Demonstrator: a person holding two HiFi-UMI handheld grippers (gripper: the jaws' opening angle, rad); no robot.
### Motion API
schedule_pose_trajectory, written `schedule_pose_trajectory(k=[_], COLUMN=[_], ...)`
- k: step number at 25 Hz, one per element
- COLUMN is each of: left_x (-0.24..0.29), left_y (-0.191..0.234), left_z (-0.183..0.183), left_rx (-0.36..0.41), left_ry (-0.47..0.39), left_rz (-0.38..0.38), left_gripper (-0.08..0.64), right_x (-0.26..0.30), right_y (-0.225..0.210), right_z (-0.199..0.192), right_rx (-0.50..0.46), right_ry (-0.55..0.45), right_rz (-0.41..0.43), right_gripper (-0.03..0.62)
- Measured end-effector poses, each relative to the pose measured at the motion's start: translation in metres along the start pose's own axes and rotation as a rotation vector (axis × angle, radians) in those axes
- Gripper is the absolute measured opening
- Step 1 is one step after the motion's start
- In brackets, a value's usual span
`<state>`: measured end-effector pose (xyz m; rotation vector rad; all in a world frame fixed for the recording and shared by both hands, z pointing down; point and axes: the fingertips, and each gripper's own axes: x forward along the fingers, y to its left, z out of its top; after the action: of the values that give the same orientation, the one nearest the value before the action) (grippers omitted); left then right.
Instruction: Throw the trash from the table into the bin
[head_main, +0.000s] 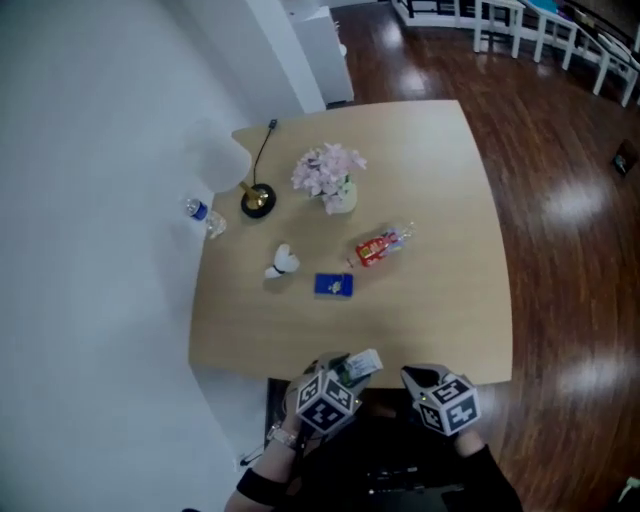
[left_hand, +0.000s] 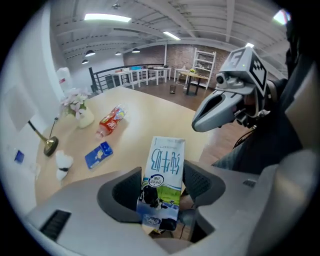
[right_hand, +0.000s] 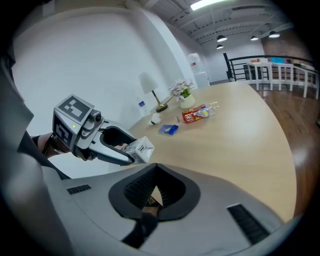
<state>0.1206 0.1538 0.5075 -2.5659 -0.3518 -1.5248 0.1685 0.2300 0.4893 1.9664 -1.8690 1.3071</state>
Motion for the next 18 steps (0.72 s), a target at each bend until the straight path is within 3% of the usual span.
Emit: schedule_pose_trajectory(k=[9,18], left_x=[-0.046,-0.082], left_y=[0.012,0.000], left_z=[-0.112,-0.274], left_rx=[-0.272,-0.675], left_ry=[-0.015,0.017], left_rz=[0.118,0.253], left_gripper=[0.267,0.267], right_x=[0.064,0.122], right_y=[0.094,0.195], right_z=[-0.006,-0.035], right_rx=[-0.221,-0.486], right_ry=[0.158,0.362], right_rz=[0.160,0.342], right_gripper=[0.005,0.005])
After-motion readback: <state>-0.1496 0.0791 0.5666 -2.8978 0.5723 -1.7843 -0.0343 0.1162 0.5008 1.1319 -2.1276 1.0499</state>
